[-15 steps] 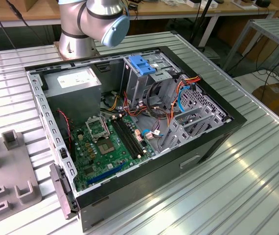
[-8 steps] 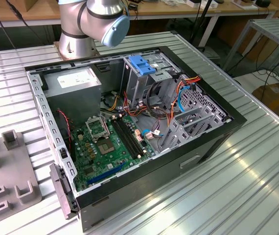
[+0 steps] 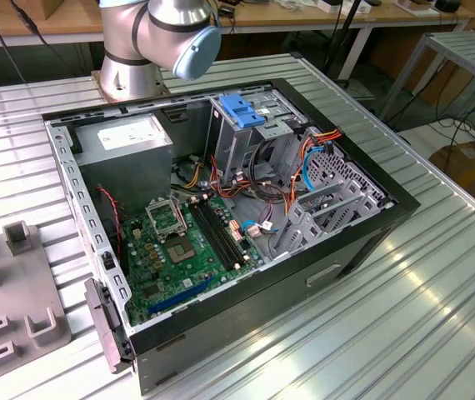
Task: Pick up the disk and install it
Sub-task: 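Pick up the disk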
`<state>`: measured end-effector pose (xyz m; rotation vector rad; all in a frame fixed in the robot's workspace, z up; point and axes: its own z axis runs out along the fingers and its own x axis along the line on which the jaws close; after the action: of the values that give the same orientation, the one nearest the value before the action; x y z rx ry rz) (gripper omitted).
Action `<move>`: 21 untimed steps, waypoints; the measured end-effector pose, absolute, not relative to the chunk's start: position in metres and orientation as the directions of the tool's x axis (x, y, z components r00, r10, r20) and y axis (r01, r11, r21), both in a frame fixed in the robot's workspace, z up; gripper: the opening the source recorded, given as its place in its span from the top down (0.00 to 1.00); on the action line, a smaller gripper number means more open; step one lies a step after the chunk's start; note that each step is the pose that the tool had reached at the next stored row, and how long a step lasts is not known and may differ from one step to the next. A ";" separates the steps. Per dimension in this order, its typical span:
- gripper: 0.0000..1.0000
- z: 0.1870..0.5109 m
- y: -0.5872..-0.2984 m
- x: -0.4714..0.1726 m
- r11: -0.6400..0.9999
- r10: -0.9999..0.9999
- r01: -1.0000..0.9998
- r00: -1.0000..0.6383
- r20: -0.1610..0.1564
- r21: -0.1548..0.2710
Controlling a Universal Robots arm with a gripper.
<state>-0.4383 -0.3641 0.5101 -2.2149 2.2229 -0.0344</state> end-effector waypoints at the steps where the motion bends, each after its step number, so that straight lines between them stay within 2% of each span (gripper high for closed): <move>1: 0.63 0.510 -0.364 -0.438 0.003 -1.000 -1.000 -0.004 0.013 -0.018; 21: 0.63 0.510 -0.364 -0.422 0.003 -1.000 -1.000 -0.004 0.013 -0.018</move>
<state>-0.4217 -0.3641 0.5101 -2.2150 2.2229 -0.0344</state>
